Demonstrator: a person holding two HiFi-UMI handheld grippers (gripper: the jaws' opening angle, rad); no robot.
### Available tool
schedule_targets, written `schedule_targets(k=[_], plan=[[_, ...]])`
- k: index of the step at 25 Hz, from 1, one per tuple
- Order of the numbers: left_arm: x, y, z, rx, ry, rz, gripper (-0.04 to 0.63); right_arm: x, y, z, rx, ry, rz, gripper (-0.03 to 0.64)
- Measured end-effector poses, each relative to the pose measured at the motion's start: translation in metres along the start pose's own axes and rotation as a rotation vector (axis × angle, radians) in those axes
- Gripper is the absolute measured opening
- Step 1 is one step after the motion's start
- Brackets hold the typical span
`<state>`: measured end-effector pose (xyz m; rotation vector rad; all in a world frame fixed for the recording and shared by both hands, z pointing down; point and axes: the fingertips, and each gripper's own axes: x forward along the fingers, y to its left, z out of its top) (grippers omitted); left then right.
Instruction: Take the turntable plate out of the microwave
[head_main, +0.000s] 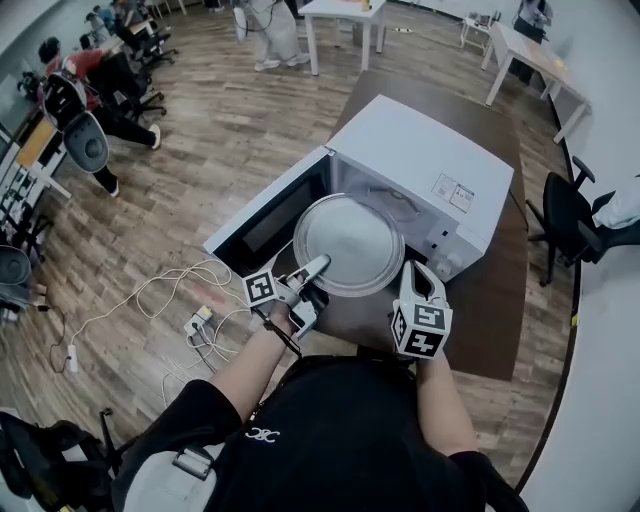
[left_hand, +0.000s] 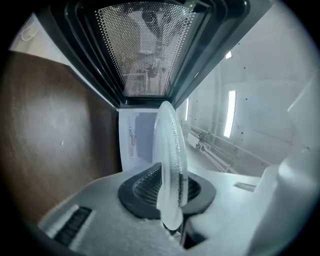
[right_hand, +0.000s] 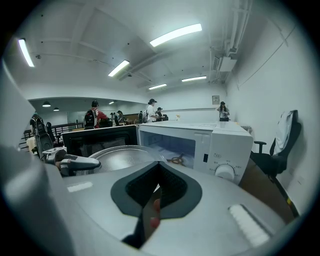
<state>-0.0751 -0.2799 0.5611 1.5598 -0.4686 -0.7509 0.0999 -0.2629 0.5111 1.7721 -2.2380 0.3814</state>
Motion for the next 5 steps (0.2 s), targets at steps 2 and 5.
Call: schedule_targets(k=[2, 5], plan=[[0.0009, 0.0008, -0.0014, -0.001, 0.005, 0.004, 0.037, -0.0002, -0.0010, -0.0004, 0.002, 0.001, -0.002, 0.008], [0.0020, 0.0023, -0.0041, -0.003, 0.012, 0.007, 0.037, -0.0004, -0.0024, -0.0018, 0.003, 0.004, -0.002, 0.008]])
